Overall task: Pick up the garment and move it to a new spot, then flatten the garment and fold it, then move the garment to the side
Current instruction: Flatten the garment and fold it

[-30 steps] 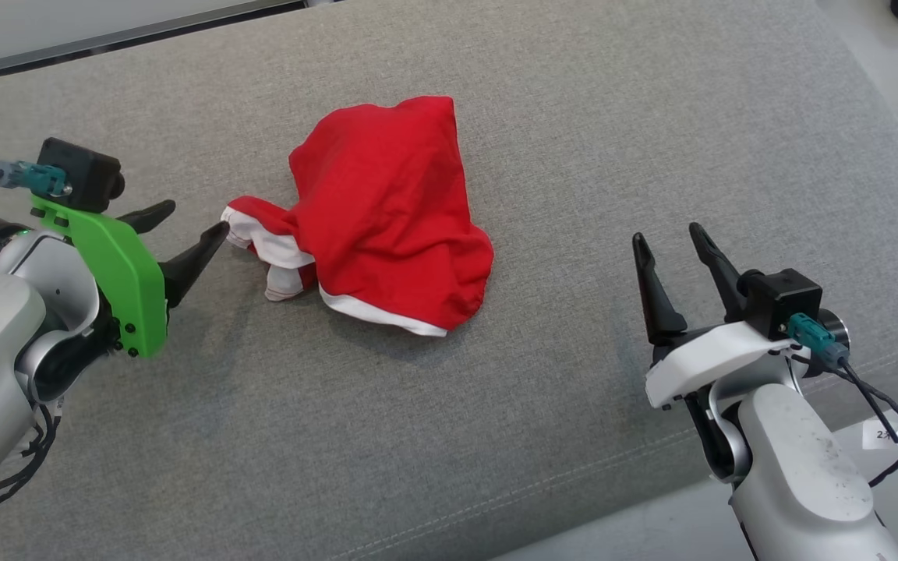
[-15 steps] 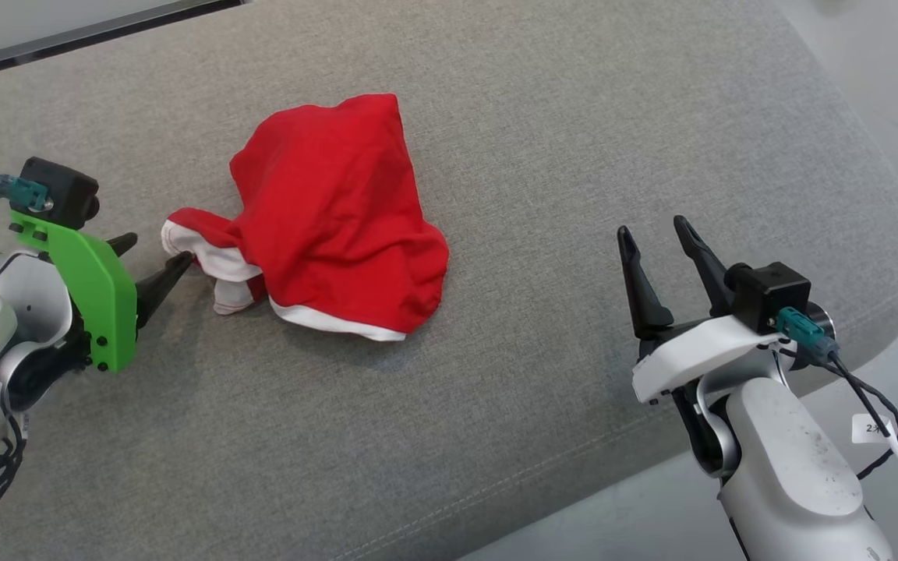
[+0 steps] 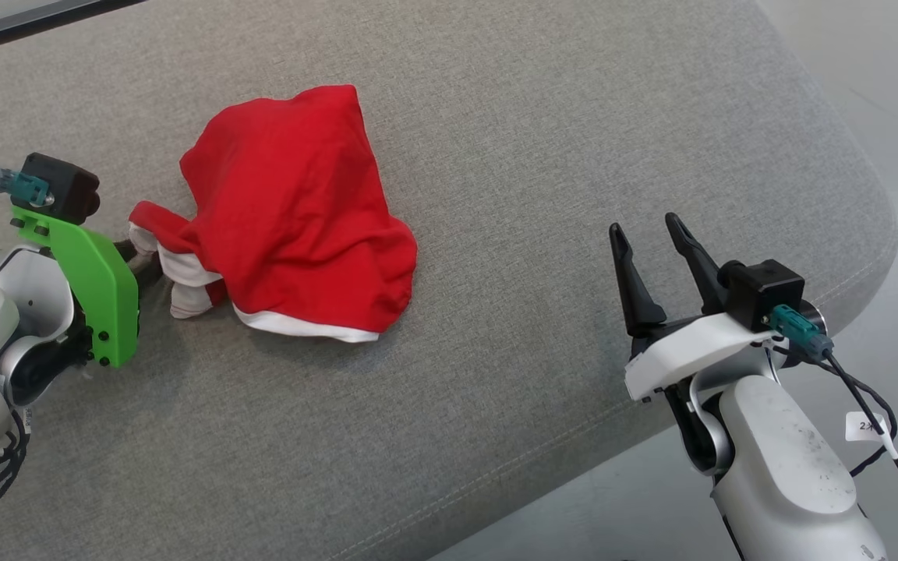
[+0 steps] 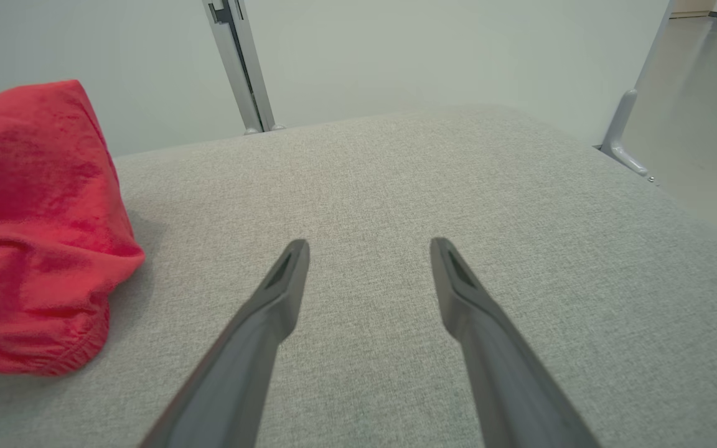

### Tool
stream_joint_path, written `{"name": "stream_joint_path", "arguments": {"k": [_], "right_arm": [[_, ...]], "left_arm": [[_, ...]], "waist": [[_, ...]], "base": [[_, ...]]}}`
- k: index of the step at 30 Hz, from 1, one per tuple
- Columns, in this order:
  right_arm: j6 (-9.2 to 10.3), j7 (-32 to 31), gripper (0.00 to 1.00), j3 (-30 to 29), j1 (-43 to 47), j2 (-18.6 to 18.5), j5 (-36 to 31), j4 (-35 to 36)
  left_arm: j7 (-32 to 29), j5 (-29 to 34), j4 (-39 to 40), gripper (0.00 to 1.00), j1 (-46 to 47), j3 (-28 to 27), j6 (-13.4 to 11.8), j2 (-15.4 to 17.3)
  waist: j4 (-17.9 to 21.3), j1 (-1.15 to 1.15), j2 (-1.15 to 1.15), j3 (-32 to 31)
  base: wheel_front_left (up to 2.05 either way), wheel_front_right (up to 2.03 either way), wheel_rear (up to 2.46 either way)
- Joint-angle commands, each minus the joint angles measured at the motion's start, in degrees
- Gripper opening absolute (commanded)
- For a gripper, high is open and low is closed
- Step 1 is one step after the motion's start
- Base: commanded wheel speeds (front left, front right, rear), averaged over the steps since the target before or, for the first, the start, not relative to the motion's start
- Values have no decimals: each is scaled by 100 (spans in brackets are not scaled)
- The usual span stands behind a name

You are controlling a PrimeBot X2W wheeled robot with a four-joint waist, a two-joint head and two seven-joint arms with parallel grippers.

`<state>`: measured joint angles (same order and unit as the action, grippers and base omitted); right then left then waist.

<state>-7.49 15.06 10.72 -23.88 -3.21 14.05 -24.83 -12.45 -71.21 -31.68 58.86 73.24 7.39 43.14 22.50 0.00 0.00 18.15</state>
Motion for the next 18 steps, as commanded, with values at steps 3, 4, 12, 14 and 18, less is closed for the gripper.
{"name": "stream_joint_path", "arguments": {"k": [3,4,12,14,18], "right_arm": [[0,26,100,-39,-53,3,16,6],[0,26,100,-69,-41,1,4,0],[0,26,100,-138,8,-7,-71,-51],[0,26,100,-165,40,-20,-89,-54],[0,25,100,-190,99,-59,-107,-85]], "left_arm": [[80,63,11,0,72,7,7,21],[88,76,27,0,88,9,7,23],[317,243,81,0,63,13,7,4],[361,274,100,0,3,14,7,-22],[415,428,220,0,-160,15,7,-42]], "waist": [[-8,0,0,6],[-31,0,0,-2],[-335,0,0,-174],[-459,0,0,-231],[-748,0,0,-365]], "base": [[0,0,0],[0,0,0],[0,0,0],[0,0,0],[0,0,0]]}}
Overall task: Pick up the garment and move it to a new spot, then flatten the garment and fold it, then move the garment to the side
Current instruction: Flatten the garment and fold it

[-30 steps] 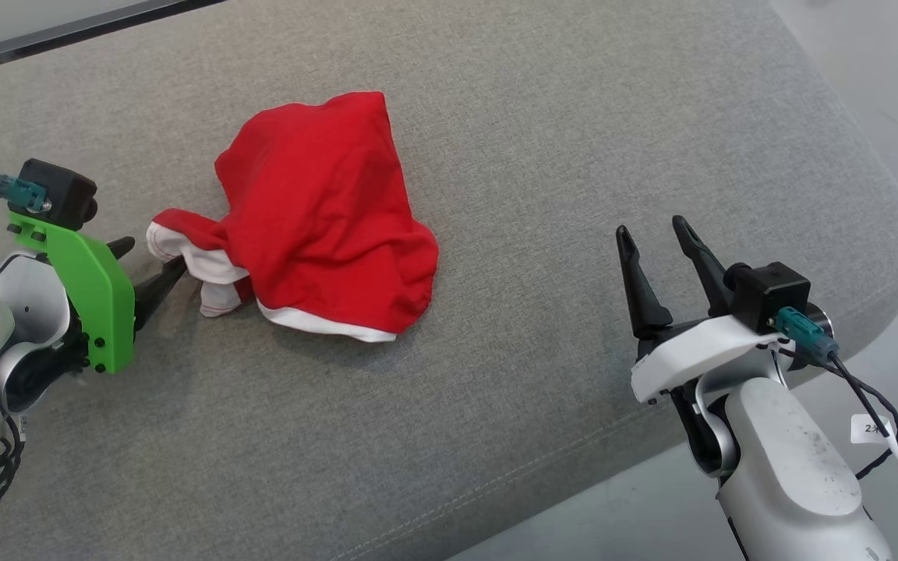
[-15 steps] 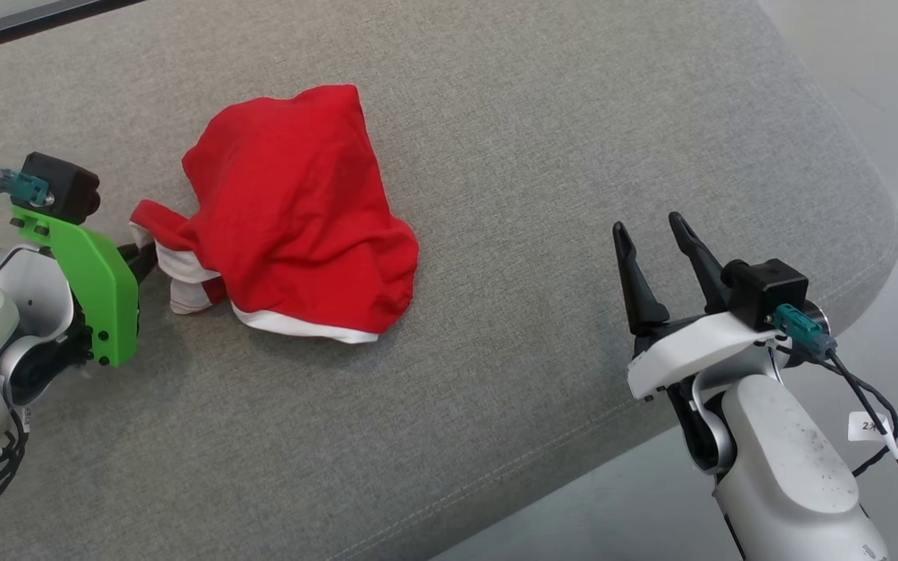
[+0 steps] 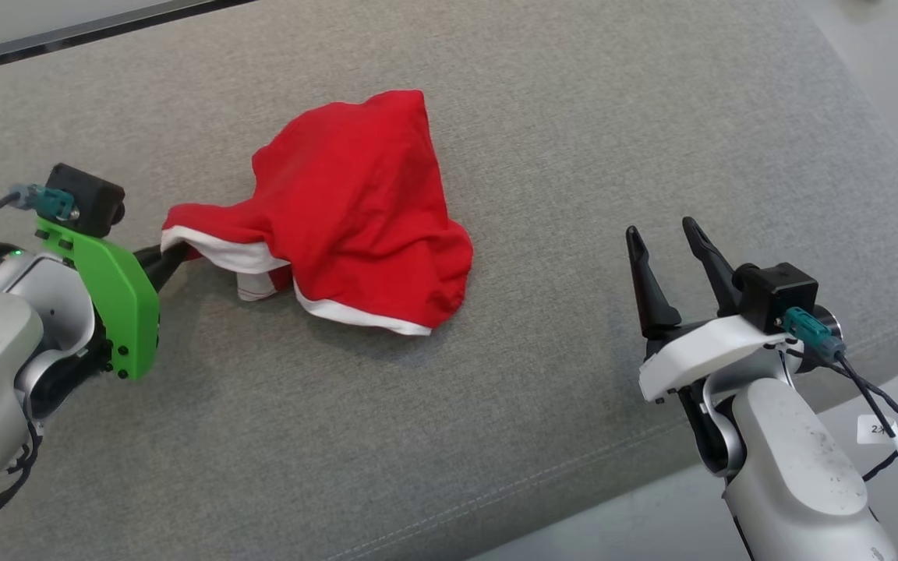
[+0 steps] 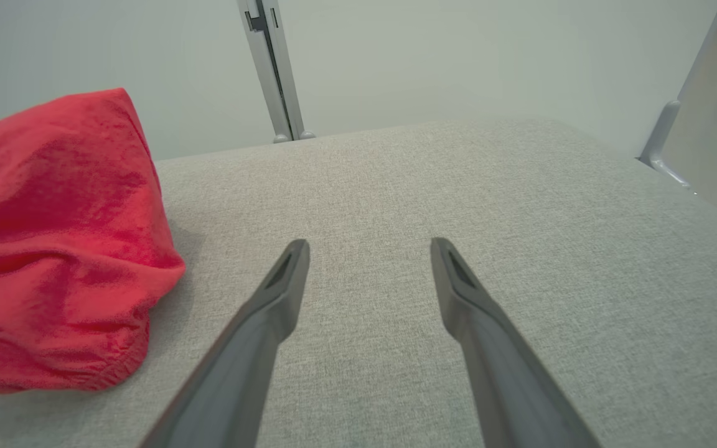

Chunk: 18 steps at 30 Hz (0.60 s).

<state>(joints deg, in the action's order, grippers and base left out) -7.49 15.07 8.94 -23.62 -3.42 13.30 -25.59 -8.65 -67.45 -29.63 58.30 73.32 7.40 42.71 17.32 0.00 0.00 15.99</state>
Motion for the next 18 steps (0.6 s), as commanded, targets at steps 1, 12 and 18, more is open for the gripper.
{"name": "stream_joint_path", "arguments": {"k": [1,12,18], "right_arm": [[0,25,100,-14,84,-50,-33,-19],[0,25,100,-16,217,-115,5,-135],[0,25,100,-34,231,-144,-22,-170]], "left_arm": [[56,74,54,0,-134,3,6,5],[446,357,451,0,-780,6,6,101],[524,521,629,0,-1223,3,6,36]], "waist": [[-311,0,0,-187],[-1156,0,0,-570],[-1435,0,0,-614]], "base": [[0,0,0],[0,0,0],[0,0,0]]}}
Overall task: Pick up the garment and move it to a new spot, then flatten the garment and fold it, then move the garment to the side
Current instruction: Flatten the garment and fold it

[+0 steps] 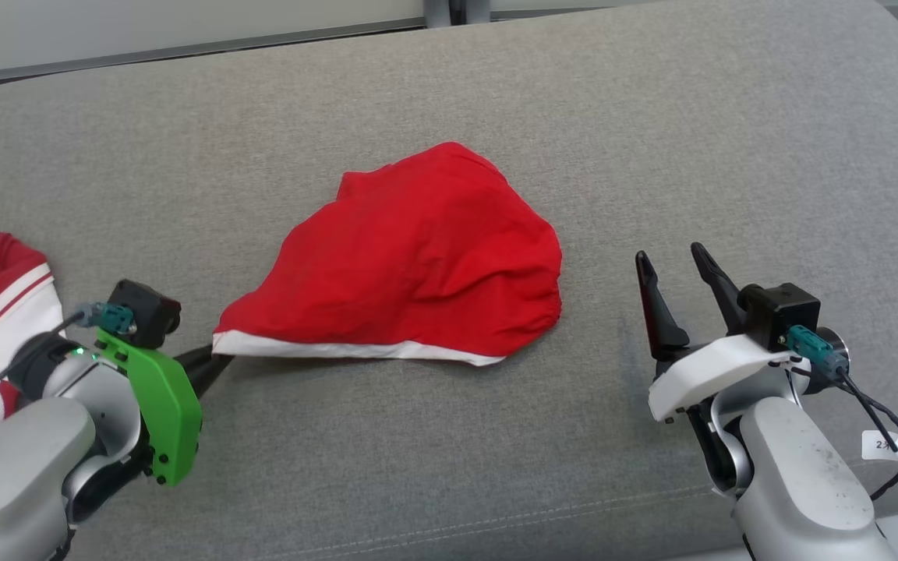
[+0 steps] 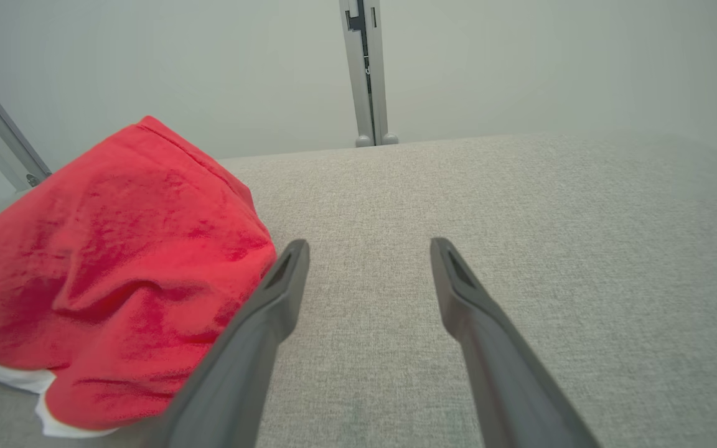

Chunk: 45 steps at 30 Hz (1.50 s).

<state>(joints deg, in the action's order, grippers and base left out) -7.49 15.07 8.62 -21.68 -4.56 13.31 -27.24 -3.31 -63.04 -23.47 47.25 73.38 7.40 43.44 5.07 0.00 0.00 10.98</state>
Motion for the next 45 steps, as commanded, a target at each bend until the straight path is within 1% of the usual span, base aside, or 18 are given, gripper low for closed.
{"name": "stream_joint_path", "arguments": {"k": [1,5,9,12,14,16,17,18,20,23,26,32,36,40,43,45], "right_arm": [[0,24,100,3,39,-26,-34,-7],[0,25,100,24,49,-23,-42,-23],[0,25,100,54,51,-21,-24,-70],[0,25,100,48,60,-57,10,-94],[0,25,100,39,78,-67,25,-106],[0,25,100,32,99,-69,26,-102],[0,24,100,29,110,-66,23,-97],[0,25,100,21,136,-61,25,-88],[0,25,100,10,157,-57,29,-81],[0,25,100,-23,179,-58,28,-61],[0,25,100,-65,254,-65,19,-62],[0,25,100,-101,258,-81,-7,-86],[0,25,100,-126,287,-93,-24,-71],[0,25,100,-140,320,-110,-25,-70],[0,25,100,-94,326,-103,-21,-114],[0,25,100,-75,324,-109,-3,-152]], "left_arm": [[-9,89,9,0,-190,-3,6,-54],[-35,185,-72,0,-413,-4,6,-99],[57,199,-199,0,-719,-6,6,-261],[197,180,-297,0,-869,-7,6,-387],[396,272,-523,0,-935,-7,-7,-484],[574,364,-667,61,-949,-18,-101,-581],[704,421,-732,100,-949,-38,-172,-617],[956,448,-829,100,-1000,-96,-297,-665],[1245,513,-921,100,-1036,-179,-480,-712],[1556,540,-967,100,-1115,-320,-794,-804],[1724,473,-903,100,-1256,-488,-969,-891],[1848,627,-685,100,-1491,-887,-1216,-1005],[1846,986,-314,100,-1732,-1569,-1412,-1046],[1849,1372,78,100,-2115,-2396,-1572,-1133],[1849,1794,313,100,-2433,-2980,-1678,-1194],[1849,2095,497,100,-2617,-3418,-1762,-1300]], "waist": [[-230,0,0,-114],[-274,0,0,-121],[-286,0,0,-156],[-295,0,0,-190],[-313,0,0,-221],[-325,0,0,-237],[-331,0,0,-243],[-343,0,0,-255],[-354,0,0,-268],[-366,0,0,-288],[-396,0,0,-326],[-474,0,0,-381],[-531,0,0,-395],[-608,0,0,-410],[-677,0,0,-416],[-727,0,0,-418]], "base": [[0,0,0],[0,0,0],[0,0,0],[0,0,0],[0,0,0],[0,0,0],[0,0,0],[0,0,0],[0,0,0],[0,0,0],[0,0,0],[0,0,0],[0,0,0],[0,0,0],[0,0,0],[0,0,0]]}}
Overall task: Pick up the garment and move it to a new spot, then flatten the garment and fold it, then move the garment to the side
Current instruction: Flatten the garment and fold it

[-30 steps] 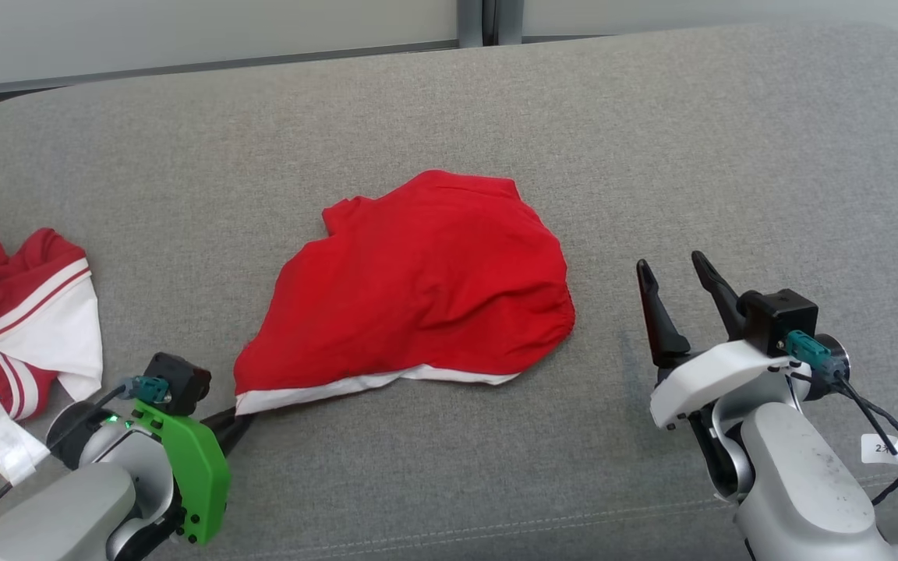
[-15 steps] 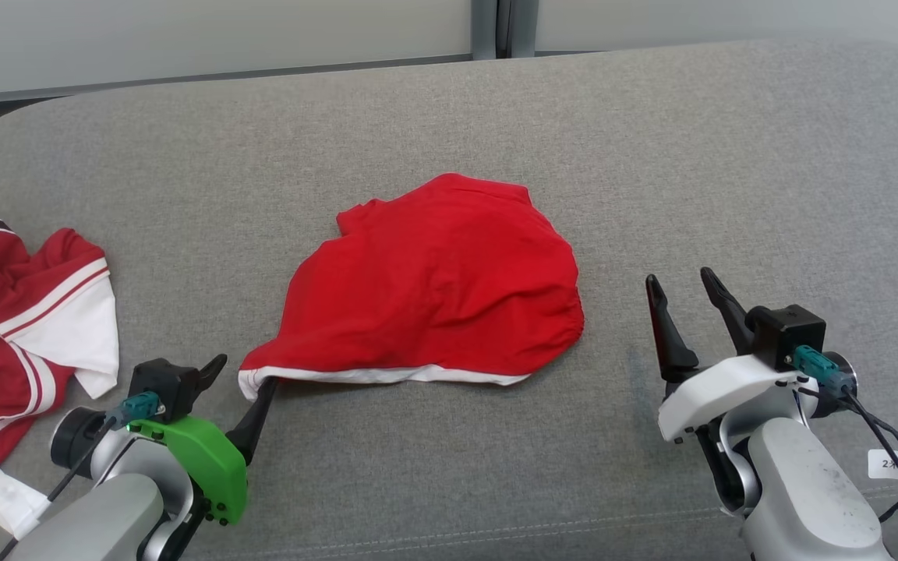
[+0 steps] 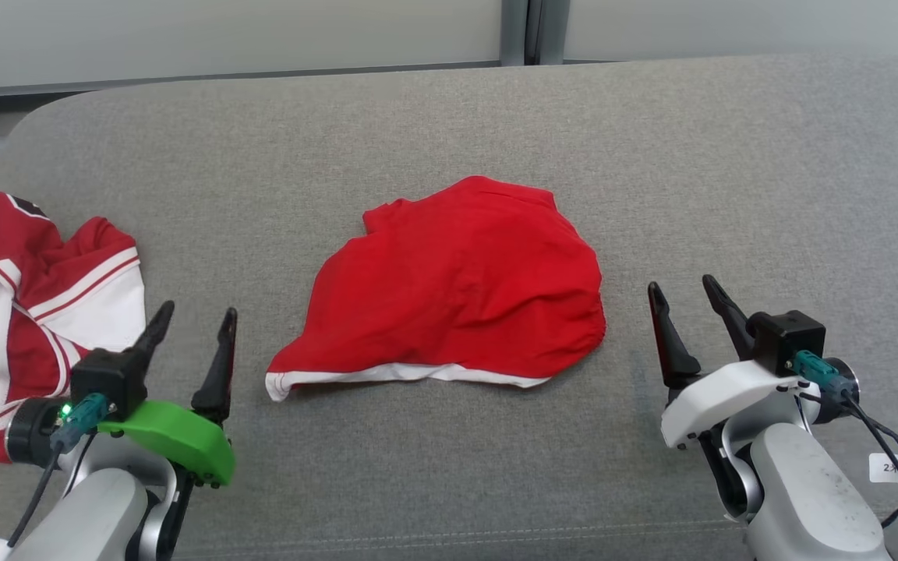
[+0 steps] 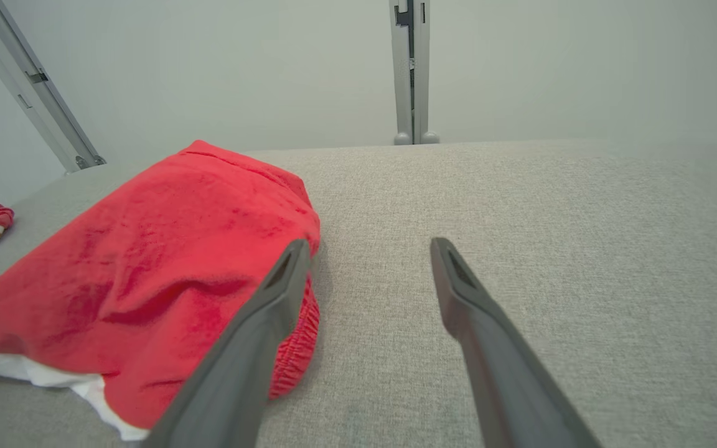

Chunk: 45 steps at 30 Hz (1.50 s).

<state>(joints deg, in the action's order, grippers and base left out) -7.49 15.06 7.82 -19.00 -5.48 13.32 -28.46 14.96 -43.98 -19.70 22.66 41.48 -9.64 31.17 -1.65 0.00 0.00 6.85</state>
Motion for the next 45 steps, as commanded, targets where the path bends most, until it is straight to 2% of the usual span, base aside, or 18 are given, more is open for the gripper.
{"name": "stream_joint_path", "arguments": {"k": [1,6,12,15,21,23,33,39,45], "right_arm": [[0,26,100,5,57,-18,-4,-30],[0,25,100,41,36,-43,19,-112],[0,24,100,83,-24,-68,46,-190],[0,24,100,110,-45,-85,65,-216],[0,-71,100,185,-80,-111,160,-301],[0,-124,100,210,-72,-130,228,-351],[0,-626,100,567,-155,-231,571,-543],[0,-951,100,899,-459,-345,887,-793],[0,-1196,100,1189,-659,-398,1237,-1153]], "left_arm": [[22,190,120,100,-159,-227,-58,-74],[23,936,582,100,-683,-1357,-138,-383],[23,1742,1081,100,-1223,-2541,-97,-877],[22,2057,1355,100,-1474,-3160,15,-1180],[19,2561,1485,100,-1908,-3959,375,-1660],[18,2646,1480,100,-2038,-4127,593,-1810],[18,3104,1428,100,-2086,-4870,1189,-2394],[18,3323,1379,100,-1960,-5012,1415,-2593],[19,3425,1333,100,-1926,-5037,1526,-2694]], "waist": [[-55,0,0,-4],[-159,0,0,-13],[-227,0,0,-9],[-236,0,0,0],[-215,0,0,-36],[-214,0,0,-54],[-294,0,0,-100],[-385,0,0,-112],[-509,0,0,-137]], "base": [[0,0,0],[0,0,0],[0,0,0],[0,0,0],[0,0,0],[0,0,0],[0,0,0],[0,0,0],[0,0,0]]}}
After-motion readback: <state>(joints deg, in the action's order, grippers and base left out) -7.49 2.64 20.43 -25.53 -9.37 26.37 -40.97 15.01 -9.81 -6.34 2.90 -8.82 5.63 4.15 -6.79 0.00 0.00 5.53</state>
